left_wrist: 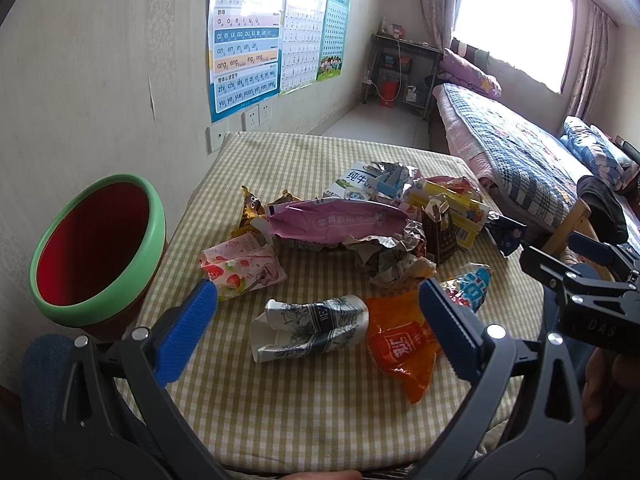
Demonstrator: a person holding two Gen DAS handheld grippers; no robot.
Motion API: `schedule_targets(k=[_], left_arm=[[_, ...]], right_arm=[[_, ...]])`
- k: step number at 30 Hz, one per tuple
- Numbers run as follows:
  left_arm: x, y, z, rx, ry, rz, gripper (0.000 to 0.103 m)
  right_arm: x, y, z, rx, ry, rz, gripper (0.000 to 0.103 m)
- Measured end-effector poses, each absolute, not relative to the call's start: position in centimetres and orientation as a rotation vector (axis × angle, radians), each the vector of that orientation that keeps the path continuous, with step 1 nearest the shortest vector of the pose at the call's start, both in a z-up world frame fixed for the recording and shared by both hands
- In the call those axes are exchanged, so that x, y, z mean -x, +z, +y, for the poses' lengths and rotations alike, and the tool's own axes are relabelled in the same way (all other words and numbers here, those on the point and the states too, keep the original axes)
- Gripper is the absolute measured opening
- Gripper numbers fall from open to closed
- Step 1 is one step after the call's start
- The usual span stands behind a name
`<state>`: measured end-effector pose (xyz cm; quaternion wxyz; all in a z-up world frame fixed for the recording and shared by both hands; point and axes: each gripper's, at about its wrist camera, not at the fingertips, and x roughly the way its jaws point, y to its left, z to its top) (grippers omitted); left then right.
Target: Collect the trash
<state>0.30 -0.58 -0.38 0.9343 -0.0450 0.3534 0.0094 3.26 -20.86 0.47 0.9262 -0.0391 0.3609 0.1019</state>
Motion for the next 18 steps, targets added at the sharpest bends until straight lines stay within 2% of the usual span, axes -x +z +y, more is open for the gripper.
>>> schedule_targets(k=[18], left_arm=[[-0.38, -0.7, -0.49, 0.107, 0.021, 0.734, 0.099]], right_arm=[[-3.31, 0.44, -20.83, 0.082, 0.209, 0.742, 0.096]])
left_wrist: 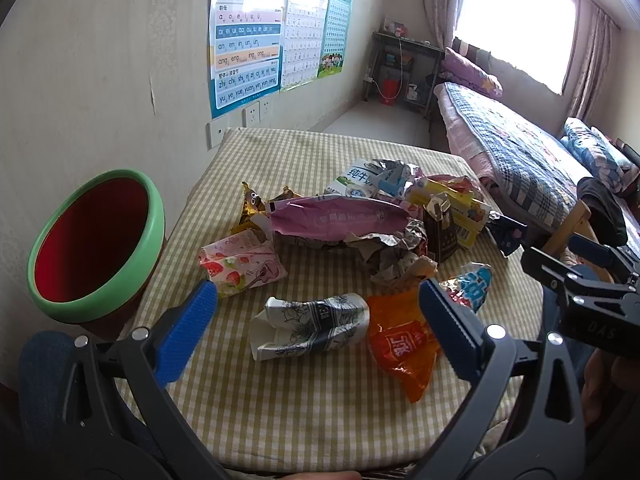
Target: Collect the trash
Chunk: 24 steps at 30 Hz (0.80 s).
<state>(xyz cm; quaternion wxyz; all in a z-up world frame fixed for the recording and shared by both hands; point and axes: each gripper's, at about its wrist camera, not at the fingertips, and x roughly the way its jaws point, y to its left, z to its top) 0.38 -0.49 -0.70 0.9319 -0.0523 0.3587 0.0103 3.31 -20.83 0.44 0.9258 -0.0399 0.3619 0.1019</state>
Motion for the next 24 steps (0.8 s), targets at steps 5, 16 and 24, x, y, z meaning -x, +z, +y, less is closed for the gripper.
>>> schedule_targets(k=[5, 16, 24], left_arm=[[-0.38, -0.69, -0.6, 0.107, 0.021, 0.735, 0.099], [-0.49, -0.74, -0.44, 0.11, 0.021, 0.737, 0.099], [-0.63, -0.85, -0.17, 0.119, 0.019, 0.743, 0.099]], right_arm=[[-3.32, 0.42, -20.85, 0.082, 0.21, 0.743, 0.096], [-3.39, 0.1, -20.87, 0.075, 0.212, 0.75, 0.096], [-3.8, 0.05, -21.17, 0.061, 0.219, 0.771, 0.096]])
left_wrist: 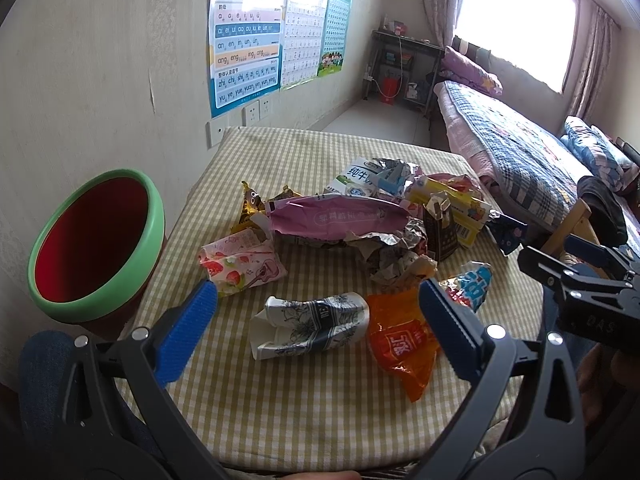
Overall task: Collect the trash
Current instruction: 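Grasp the blue snack wrapper with the right tool while the left tool grasps the pink-white wrapper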
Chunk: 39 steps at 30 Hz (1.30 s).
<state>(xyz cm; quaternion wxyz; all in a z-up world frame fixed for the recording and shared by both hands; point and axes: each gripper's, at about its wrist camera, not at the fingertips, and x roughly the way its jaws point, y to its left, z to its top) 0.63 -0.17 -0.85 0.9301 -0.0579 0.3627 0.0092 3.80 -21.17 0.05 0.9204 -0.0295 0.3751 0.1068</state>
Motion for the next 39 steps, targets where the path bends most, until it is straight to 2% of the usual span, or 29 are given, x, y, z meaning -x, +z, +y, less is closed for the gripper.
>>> schedule_targets(k=[6, 12, 22, 35, 39], left_arm=[[-1.8, -1.2, 1.6, 0.193, 0.029, 0.816, 0.099], [-3.8, -1.7, 2.7, 0.146, 0.048, 0.883, 0.099], [-6.9, -4.9, 5.7, 0.13, 0.044, 1.026, 0.098], [-10.1, -7.4, 7.1, 0.137, 0.058, 1.111, 0.087], [-10.6, -8.1, 6.9, 0.128, 0.048, 1.138, 0.079]], right_arm=[[-5.4, 0.2, -22.3, 0.026, 0.203, 0.804, 0.096], [-8.1, 0.3, -23.5, 0.057, 0.176, 0.808, 0.096], [-13.1, -0.8, -28.1, 0.079, 0.104, 0.889, 0.096], [-15.8, -2.9, -29.6, 0.058, 0.11, 0.973, 0.092], [-17.5, -4.7, -30.1, 0.037, 0.112, 1.052, 0.083]])
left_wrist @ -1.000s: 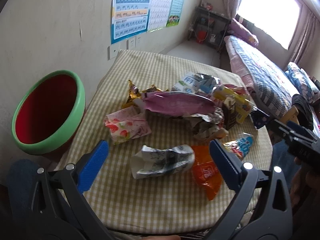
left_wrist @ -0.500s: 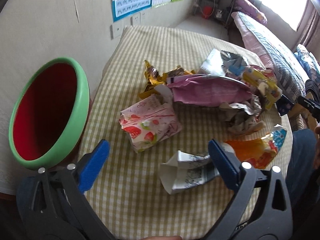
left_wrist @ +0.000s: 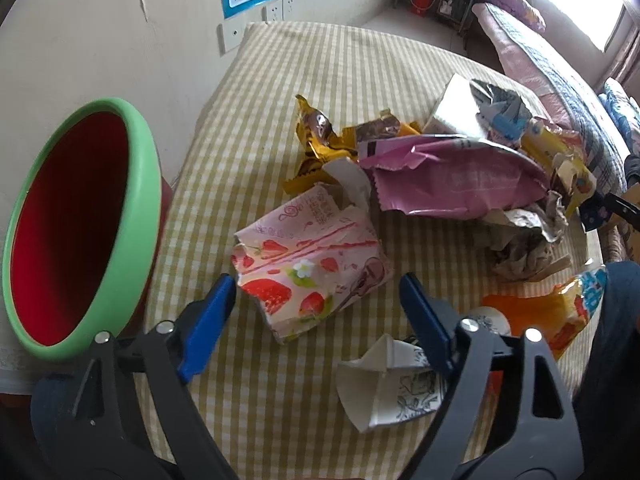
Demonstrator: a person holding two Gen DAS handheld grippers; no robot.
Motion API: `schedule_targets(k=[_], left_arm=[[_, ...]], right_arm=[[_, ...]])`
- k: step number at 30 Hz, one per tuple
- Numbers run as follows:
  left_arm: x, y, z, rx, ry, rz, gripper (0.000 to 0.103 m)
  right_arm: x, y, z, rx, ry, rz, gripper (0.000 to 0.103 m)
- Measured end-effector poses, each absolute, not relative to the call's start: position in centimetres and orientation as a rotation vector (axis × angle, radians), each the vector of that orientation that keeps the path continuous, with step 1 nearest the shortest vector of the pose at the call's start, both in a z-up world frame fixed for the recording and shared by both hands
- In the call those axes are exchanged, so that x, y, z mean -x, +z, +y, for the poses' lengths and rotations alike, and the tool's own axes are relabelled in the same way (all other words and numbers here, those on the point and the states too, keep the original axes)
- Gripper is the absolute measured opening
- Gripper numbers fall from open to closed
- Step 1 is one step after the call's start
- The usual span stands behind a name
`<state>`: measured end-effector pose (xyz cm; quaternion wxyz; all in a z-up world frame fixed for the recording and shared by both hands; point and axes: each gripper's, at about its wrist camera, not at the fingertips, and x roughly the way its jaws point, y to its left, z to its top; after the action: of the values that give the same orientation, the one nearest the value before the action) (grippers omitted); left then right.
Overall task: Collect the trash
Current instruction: 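Grasp the blue snack wrapper with the right tool while the left tool grasps the pink-white wrapper, then carry both held wrappers over the green-rimmed red bucket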
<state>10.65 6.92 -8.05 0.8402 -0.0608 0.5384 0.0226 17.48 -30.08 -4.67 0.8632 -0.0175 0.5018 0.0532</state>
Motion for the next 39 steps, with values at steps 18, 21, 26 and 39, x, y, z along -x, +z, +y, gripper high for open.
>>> schedule_targets(k=[18, 21, 26, 39], left_arm=[[-10.3, -7.8, 6.3, 0.156, 0.028, 1.116, 0.041], [-10.0, -7.5, 6.2, 0.162, 0.017, 1.112, 0.036], [-9.4, -6.6, 6.0, 0.166, 0.012, 1.096, 0.035], [-7.0, -4.5, 6.6, 0.225, -0.002, 1.057, 0.026]], right_arm=[[-19.8, -7.6, -30.7, -0.014, 0.127, 1.214, 0.011], [-19.1, -6.7, -30.7, -0.006, 0.133, 1.198, 0.01], [-17.7, -5.2, -30.9, -0.015, 0.125, 1.162, 0.01], [-15.7, -1.4, -30.4, -0.047, 0.12, 1.051, 0.01]])
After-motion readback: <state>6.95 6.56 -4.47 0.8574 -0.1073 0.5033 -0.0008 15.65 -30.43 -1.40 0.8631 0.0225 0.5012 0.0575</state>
